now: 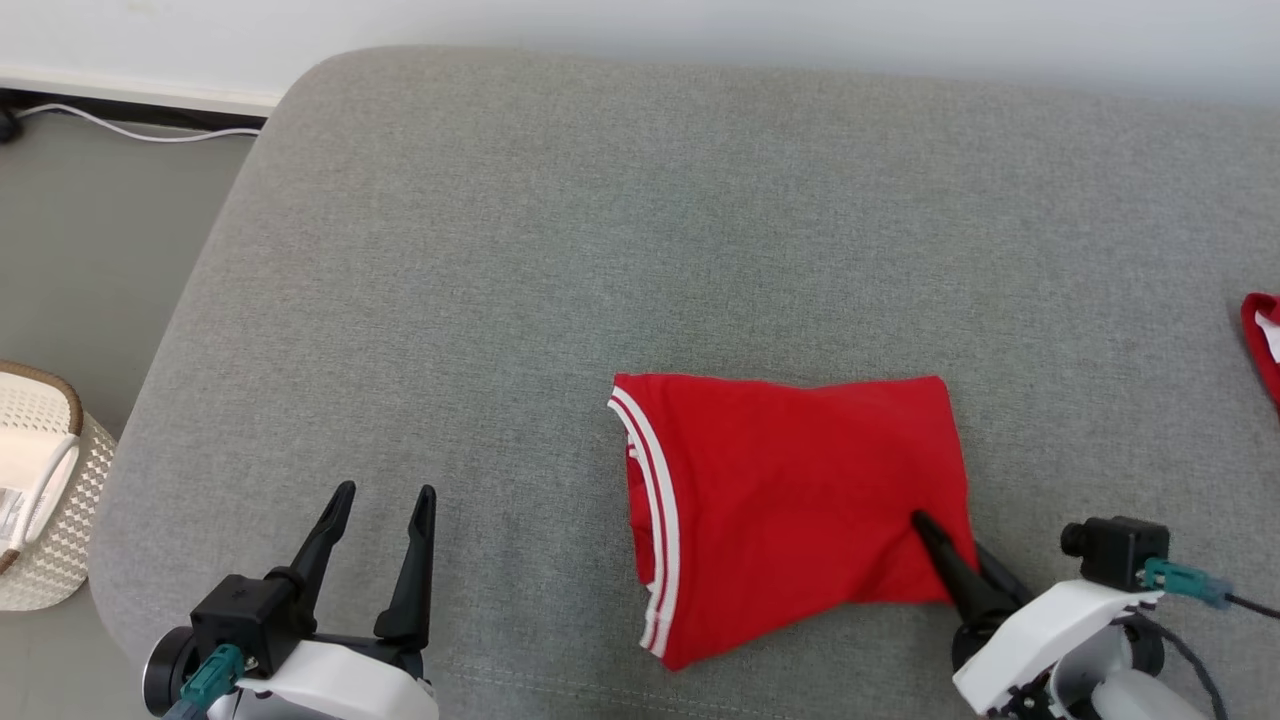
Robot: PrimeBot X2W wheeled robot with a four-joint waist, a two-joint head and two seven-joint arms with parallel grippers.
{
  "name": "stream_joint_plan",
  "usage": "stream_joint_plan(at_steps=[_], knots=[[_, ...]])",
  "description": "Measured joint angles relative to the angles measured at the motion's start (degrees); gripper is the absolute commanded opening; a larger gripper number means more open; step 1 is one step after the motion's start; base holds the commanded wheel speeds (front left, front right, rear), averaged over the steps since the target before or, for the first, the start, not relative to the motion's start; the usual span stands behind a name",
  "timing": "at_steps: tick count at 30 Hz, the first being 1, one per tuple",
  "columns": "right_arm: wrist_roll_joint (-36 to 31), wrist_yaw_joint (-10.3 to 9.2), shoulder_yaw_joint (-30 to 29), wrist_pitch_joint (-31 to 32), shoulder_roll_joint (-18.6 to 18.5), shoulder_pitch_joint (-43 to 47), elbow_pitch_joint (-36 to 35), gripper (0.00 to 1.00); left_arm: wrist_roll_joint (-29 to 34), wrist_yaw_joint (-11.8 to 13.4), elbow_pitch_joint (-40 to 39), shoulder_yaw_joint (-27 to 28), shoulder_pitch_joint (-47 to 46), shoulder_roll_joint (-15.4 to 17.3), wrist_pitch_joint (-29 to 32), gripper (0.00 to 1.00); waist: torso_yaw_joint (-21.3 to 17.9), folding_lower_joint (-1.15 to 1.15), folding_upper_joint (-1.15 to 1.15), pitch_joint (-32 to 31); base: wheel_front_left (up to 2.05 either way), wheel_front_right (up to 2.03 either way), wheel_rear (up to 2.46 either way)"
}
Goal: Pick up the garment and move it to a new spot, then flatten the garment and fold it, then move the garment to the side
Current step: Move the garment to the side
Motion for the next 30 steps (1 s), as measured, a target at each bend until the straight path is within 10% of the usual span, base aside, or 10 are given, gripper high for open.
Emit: stream_joint_plan(at_steps=[15, 30], knots=[[-4.8, -0.01, -16.3, 5.7, -18.8, -4.4, -10.0, 0.0, 0.0, -0.1, -0.5, 0.8, -0.9, 0.0, -0.7, 1.0, -3.4, 0.0, 0.0, 2.0, 0.0, 0.0, 0.0], [-11.8, 0.0, -39.7, 18.0, -23.4, -5.3, -7.2, 0.0, 0.0, -2.6, 0.3, 0.5, -3.5, -0.5, -0.9, 1.0, -1.9, 0.0, 0.0, 6.2, 0.0, 0.0, 0.0]])
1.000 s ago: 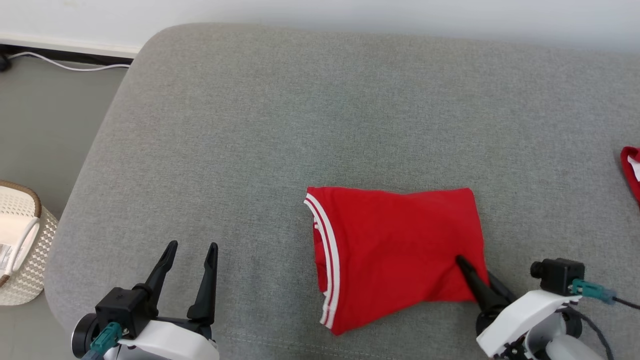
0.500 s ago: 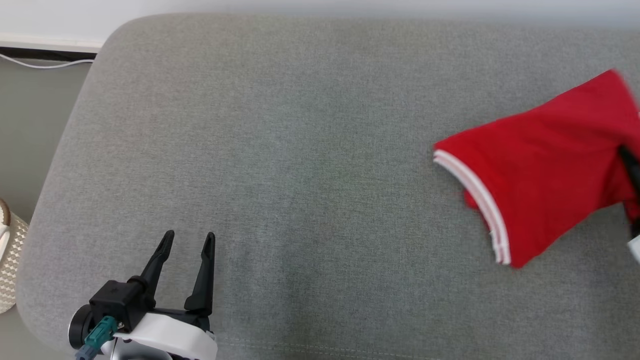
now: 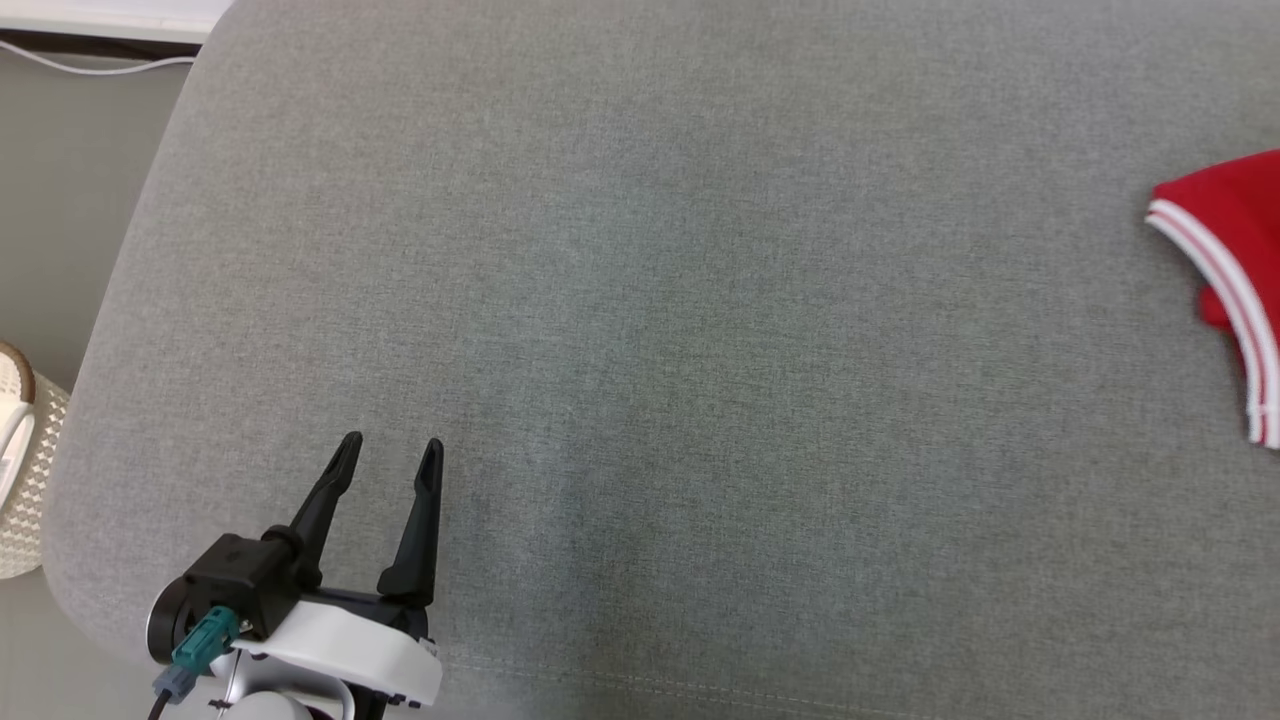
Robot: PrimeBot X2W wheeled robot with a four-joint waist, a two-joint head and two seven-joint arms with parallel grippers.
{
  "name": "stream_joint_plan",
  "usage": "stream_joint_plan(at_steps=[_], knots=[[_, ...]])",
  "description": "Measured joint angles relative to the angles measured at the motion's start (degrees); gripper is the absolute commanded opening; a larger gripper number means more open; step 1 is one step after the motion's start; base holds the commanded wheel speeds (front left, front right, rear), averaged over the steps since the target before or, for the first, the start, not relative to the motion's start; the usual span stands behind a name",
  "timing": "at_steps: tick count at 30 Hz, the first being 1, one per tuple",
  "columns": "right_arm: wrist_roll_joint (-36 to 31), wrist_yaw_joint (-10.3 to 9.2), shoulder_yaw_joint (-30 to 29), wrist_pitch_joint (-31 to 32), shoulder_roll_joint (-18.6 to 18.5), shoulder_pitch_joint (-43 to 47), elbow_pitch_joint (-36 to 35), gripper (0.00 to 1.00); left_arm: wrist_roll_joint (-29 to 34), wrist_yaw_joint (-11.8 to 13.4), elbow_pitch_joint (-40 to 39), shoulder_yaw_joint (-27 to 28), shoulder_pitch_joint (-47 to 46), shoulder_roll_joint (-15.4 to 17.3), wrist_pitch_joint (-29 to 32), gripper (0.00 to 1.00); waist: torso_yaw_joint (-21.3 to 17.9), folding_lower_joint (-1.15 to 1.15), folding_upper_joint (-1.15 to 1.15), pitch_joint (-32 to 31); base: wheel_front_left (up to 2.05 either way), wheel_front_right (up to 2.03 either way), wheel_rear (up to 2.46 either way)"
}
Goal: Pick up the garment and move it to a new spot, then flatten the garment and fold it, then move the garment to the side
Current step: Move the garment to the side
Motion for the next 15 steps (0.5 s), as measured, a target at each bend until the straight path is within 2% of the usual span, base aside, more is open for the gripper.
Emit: stream_joint_plan(at_steps=[6, 11, 12, 13, 15], knots=[[-3.9, 0.0, -7.7, 2.9, 0.1, 0.8, 2.0, 0.0, 0.0, -0.5, 0.3, 0.0, -1.3, -0.4, -0.2, 1.0, 0.8, 0.0, 0.0, 1.6, 0.0, 0.0, 0.0], [-10.1, 0.0, -12.5, 3.0, 4.2, 2.6, 5.4, 0.0, 0.0, -0.9, 0.6, 0.2, -1.3, -0.7, -0.2, 1.0, 0.8, 0.0, 0.0, 2.1, 0.0, 0.0, 0.0], [-11.9, 0.01, -13.9, 2.2, 5.3, 2.8, 6.4, 0.38, 0.0, -1.0, 0.5, 0.2, -1.3, -0.7, -0.2, 1.0, 0.8, 0.0, 0.0, 2.2, 0.0, 0.0, 0.0], [-14.4, 0.01, -15.5, 1.5, 6.1, 2.7, 7.9, 1.0, 0.0, -1.0, 0.5, 0.2, -1.4, -0.7, -0.2, 1.0, 0.7, 0.0, 0.0, 2.3, 0.0, 0.0, 0.0], [-18.6, 0.0, -18.3, -0.3, 8.1, 2.6, 9.8, 1.0, 0.0, -1.0, 0.6, 0.2, -1.6, -0.7, -0.2, 1.0, 0.7, 0.0, 0.0, 2.3, 0.0, 0.0, 0.0]])
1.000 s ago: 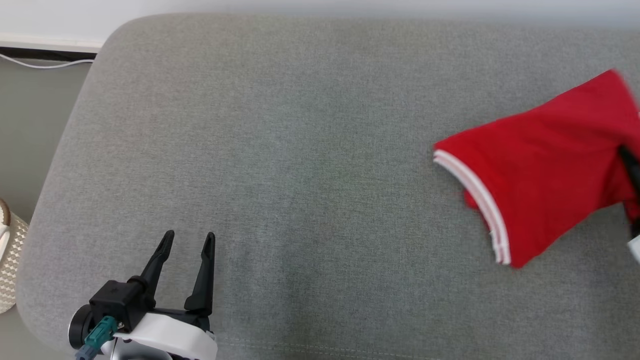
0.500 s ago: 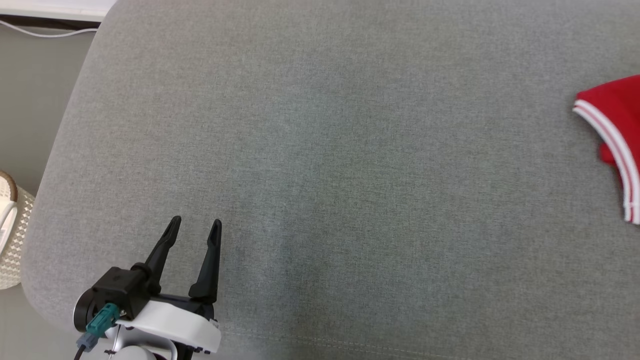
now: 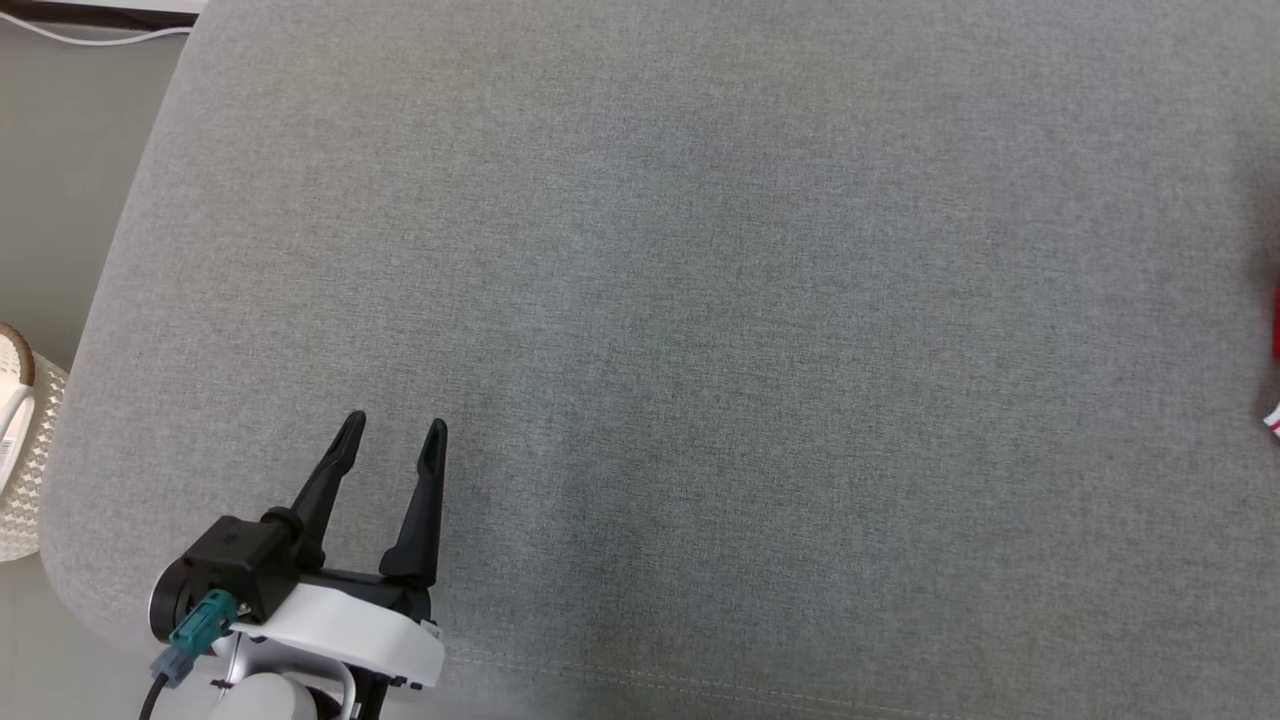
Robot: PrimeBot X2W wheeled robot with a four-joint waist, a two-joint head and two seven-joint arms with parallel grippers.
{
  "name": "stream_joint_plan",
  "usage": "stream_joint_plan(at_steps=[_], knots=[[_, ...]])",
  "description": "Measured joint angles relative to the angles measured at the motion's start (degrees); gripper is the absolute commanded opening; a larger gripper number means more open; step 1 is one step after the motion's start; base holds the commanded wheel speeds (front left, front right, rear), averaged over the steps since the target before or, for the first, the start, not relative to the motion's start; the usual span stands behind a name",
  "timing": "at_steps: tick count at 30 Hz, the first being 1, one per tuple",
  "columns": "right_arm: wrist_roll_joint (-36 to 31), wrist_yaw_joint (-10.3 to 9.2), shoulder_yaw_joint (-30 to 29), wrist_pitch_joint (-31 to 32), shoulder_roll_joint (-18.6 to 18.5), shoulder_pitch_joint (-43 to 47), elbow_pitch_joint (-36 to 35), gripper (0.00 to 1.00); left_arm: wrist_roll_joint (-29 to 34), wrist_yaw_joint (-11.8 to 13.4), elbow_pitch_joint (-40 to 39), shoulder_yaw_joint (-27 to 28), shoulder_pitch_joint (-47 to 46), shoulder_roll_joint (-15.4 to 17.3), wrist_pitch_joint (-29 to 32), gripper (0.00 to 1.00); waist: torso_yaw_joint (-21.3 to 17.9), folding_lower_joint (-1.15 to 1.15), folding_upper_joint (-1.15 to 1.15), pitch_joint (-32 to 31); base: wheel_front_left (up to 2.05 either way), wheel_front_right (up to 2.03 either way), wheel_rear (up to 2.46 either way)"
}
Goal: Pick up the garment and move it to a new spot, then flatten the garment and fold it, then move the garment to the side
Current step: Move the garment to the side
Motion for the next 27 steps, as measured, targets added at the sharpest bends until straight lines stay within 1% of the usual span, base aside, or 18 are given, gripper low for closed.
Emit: stream_joint_plan(at_steps=[3, 7, 11, 14, 18, 27], knots=[[-4.9, 0.01, -2.6, -2.4, 3.4, -0.7, 1.5, 1.0, 0.0, 0.0, 0.0, 0.1, -0.4, 0.1, 0.0, 1.0, -0.2, 0.0, 0.0, -0.2, 0.0, 0.0, 0.0], [-9.1, 0.01, -4.4, -4.9, 7.5, -2.0, 2.5, 1.0, 0.0, 0.0, 0.0, 0.1, -0.4, 0.6, 0.0, 1.0, -0.6, 0.0, 0.0, -0.8, 0.0, 0.0, 0.0], [-10.7, 0.01, -5.2, -7.3, 9.5, -2.3, 3.1, 1.0, 0.1, 0.0, -0.1, -0.1, -0.4, 0.7, 0.1, 1.0, -0.7, 0.0, 0.0, -1.6, 0.0, 0.0, 0.0], [-11.1, 0.01, -4.8, -10.4, 11.6, -2.3, 1.8, 1.0, 0.2, 0.1, -0.1, -0.1, -0.3, 0.8, 0.1, 1.0, -0.7, 0.0, 0.0, -2.6, 0.0, 0.0, 0.0], [-11.1, 0.0, -2.1, -13.7, 15.4, -1.9, -2.7, 1.0, 0.2, 0.7, -0.1, 0.3, 0.1, 1.1, 0.1, 1.0, -1.1, 0.0, 0.0, -4.2, 0.0, 0.0, 0.0], [-13.2, 0.0, 9.3, -16.6, 23.9, 5.1, -17.4, 1.0, 0.2, 1.9, -0.7, 1.5, 1.7, 2.6, 0.1, 1.0, -2.2, 0.0, 0.0, -7.5, 0.0, 0.0, 0.0]])
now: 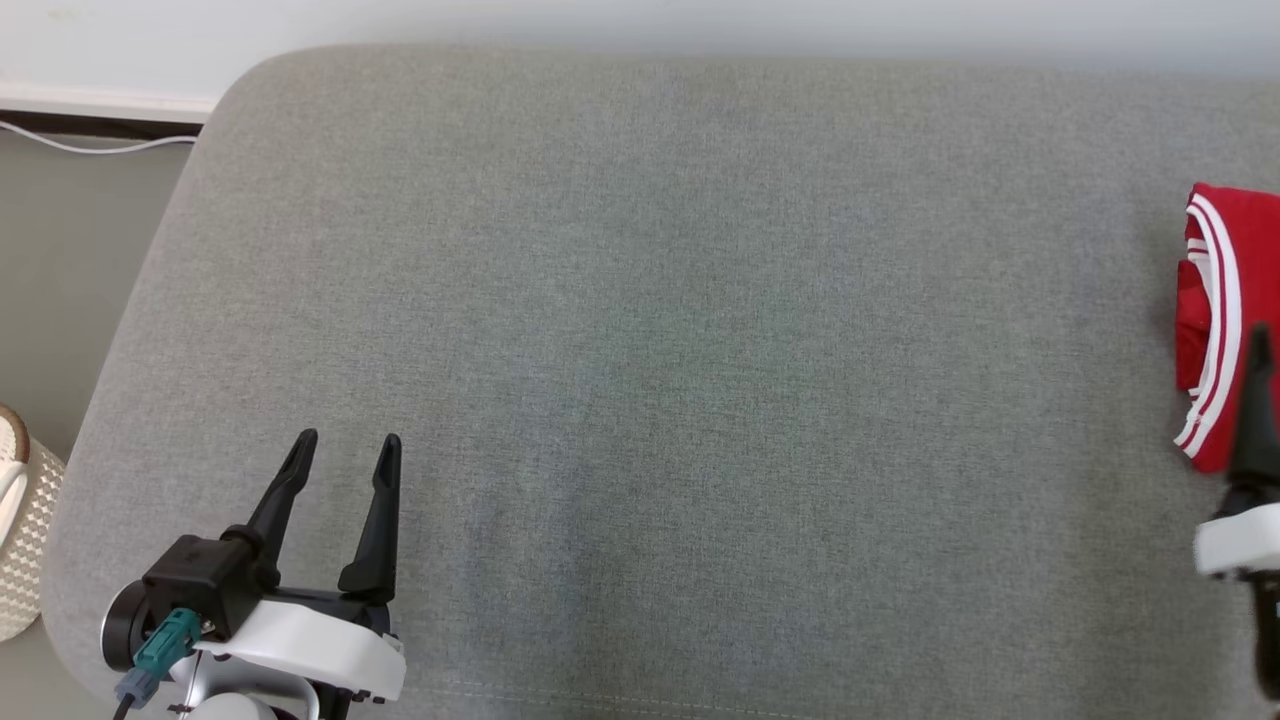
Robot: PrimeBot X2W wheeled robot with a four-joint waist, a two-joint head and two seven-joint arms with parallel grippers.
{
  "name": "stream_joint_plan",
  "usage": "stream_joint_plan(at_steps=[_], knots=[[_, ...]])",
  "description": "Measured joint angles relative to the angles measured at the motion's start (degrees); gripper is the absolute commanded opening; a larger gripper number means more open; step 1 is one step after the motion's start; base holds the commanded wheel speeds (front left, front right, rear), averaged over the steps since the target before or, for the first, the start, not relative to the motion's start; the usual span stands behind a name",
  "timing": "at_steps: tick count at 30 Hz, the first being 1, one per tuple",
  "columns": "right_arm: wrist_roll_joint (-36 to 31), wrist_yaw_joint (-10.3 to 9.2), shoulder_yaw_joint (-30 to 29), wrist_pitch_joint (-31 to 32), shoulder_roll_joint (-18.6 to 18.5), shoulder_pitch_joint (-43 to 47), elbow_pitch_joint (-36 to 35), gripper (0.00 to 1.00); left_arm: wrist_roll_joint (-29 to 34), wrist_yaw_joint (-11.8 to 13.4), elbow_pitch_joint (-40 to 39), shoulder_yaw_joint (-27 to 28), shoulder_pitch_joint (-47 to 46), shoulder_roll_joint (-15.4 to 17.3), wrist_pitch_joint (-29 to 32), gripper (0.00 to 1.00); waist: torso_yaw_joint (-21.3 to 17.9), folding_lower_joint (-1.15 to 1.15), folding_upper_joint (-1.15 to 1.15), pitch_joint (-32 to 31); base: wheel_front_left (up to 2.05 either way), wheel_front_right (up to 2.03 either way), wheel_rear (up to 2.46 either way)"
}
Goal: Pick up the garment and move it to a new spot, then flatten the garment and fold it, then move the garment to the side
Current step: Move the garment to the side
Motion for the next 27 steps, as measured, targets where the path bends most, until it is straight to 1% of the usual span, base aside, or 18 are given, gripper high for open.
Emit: stream_joint_plan(at_steps=[3, 4, 8, 11, 16, 18, 27], knots=[[-0.7, 0.0, 3.7, 0.0, 2.7, 2.9, -5.3, 1.0, 0.0, 0.3, 0.0, 0.4, 0.4, 0.1, 0.0, 1.0, -0.1, 0.0, 0.0, -1.1, 0.0, 0.0, 0.0], [-1.6, 0.0, 5.8, 0.2, 4.2, 5.0, -7.9, 1.0, 0.0, 0.3, 0.0, 0.7, 0.4, 0.3, 0.0, 1.0, -0.2, 0.0, 0.0, -1.8, 0.0, 0.0, 0.0], [-3.8, 0.0, 8.2, 1.2, 5.8, 10.1, -11.9, 1.0, 0.2, 0.7, 0.0, 0.7, 1.1, 0.4, 0.0, 1.0, -0.1, 0.0, 0.0, -3.9, 0.0, 0.0, 0.0], [-4.3, 0.0, 9.6, 1.6, 6.7, 14.3, -13.8, 1.0, 0.4, 0.7, 0.1, 0.7, 2.8, 0.5, 0.0, 1.0, -0.1, 0.0, 0.0, -5.4, 0.0, 0.0, 0.0], [-4.3, 0.0, 10.0, 1.8, 7.4, 19.6, -15.1, 1.0, 0.4, 0.8, 0.3, -0.3, 3.8, 0.6, 0.1, 1.0, 0.0, 0.0, 0.0, -7.6, 0.0, 0.0, 0.0], [-3.2, 0.0, 9.6, 1.8, 7.5, 21.5, -15.5, 1.0, 0.4, 0.8, 0.3, -0.5, 3.9, 0.6, 0.4, 1.0, 0.1, 0.0, 0.0, -8.3, 0.0, 0.0, 0.0], [-1.9, 0.0, 8.1, 1.8, 7.6, 25.7, -17.5, 1.0, 0.4, 1.9, 0.4, -1.2, 6.6, 0.4, 0.5, 1.0, -0.7, 0.0, 0.0, -10.2, 0.0, 0.0, 0.0]])
